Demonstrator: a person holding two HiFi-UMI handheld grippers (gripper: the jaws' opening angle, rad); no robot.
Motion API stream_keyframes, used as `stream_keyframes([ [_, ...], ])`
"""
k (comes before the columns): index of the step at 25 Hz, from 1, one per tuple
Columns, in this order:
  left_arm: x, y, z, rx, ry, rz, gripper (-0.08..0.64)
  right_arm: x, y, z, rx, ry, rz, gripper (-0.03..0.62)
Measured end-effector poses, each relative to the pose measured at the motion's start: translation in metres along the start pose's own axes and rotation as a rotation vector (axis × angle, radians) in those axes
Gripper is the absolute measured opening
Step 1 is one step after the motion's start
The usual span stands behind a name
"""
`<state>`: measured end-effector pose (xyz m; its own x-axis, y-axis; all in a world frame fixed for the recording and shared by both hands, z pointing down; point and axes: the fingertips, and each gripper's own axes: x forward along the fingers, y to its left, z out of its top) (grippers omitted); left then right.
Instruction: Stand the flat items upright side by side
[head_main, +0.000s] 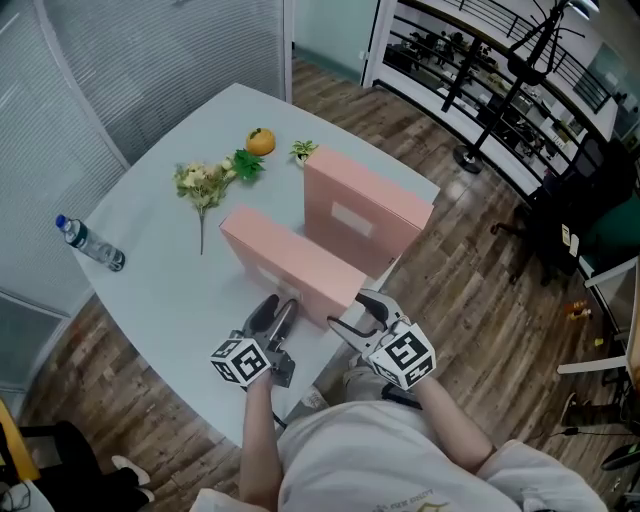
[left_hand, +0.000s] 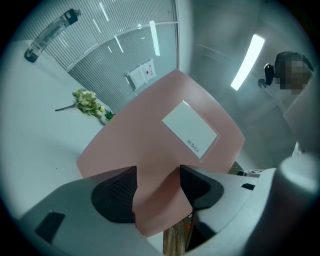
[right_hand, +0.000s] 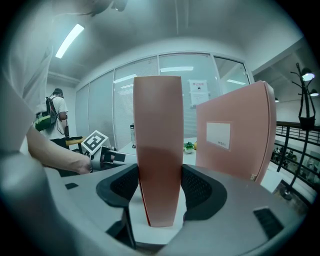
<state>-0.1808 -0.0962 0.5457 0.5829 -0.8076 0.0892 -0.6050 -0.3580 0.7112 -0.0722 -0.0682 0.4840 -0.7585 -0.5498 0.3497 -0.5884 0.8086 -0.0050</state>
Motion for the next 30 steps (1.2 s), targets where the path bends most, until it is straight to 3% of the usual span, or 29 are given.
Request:
stream_keyframes([
  [10, 0.018, -0.002, -0.004, -0.006, 0.027, -0.021, 0.262, -0.002, -0.018, -0.002, -0.047, 0.021, -0.007, 0.275],
  [30, 0.079, -0.011, -0.007, -0.024, 0.059, -0.079, 0.262, -0.011, -0.075, -0.006, -0.033, 0.047, -0.065, 0.275],
])
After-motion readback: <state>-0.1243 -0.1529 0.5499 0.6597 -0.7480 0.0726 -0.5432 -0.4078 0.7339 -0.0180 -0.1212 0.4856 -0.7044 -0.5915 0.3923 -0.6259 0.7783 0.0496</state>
